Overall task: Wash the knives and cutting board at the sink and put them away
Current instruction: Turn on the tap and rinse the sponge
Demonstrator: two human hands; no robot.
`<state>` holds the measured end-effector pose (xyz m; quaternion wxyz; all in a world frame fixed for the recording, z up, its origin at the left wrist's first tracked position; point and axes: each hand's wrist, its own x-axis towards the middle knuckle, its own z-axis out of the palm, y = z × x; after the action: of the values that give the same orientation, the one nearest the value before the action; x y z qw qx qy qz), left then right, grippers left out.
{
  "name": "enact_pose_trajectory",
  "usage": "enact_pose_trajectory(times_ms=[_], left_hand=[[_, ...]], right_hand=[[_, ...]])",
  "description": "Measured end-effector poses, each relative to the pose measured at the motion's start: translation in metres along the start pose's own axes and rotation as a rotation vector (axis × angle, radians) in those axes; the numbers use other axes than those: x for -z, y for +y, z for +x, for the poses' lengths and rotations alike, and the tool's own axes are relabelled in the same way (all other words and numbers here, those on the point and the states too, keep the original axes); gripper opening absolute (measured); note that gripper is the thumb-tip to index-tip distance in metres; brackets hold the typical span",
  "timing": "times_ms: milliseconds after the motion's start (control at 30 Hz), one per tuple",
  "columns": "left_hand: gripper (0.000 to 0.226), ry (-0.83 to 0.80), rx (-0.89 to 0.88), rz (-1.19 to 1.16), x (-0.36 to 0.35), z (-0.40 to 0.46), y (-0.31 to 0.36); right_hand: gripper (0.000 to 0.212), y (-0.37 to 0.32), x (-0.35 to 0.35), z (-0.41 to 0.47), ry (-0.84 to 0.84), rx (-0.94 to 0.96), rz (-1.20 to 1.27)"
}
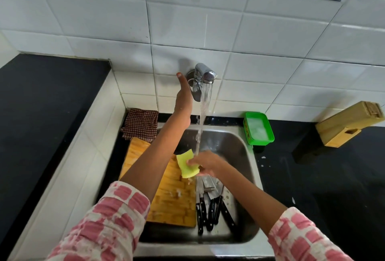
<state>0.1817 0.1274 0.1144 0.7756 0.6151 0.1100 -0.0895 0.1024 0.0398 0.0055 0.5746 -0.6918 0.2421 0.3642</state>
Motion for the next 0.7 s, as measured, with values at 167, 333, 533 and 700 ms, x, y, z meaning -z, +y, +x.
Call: enact_pose_trajectory(times_ms=[167,333,533,700], left_hand=[[0.08,-0.024,-0.044,0.109,-0.005,-0.004,0.006],[0.073,-0.019,-0.043,0.165,-0.009,-0.009,0.006],[0.061,0.018,-0.108,0.218,-0.017,-0.025,-0.012],[0.057,0.041,-0.094,0.463,-0.015,-0.022,-0.042]], right_hand=[[0.036,-0.024,-0.007,-0.026,0.172,0.261,-0.893],[0.032,-0.035,0.003,-0.037,0.396,0.427,-0.854],[0.038,0.015,0.007,-0.017,0.523,0.374,-0.669],[0.029,0.018,0.053,-0.009,0.678,0.329,-0.467]])
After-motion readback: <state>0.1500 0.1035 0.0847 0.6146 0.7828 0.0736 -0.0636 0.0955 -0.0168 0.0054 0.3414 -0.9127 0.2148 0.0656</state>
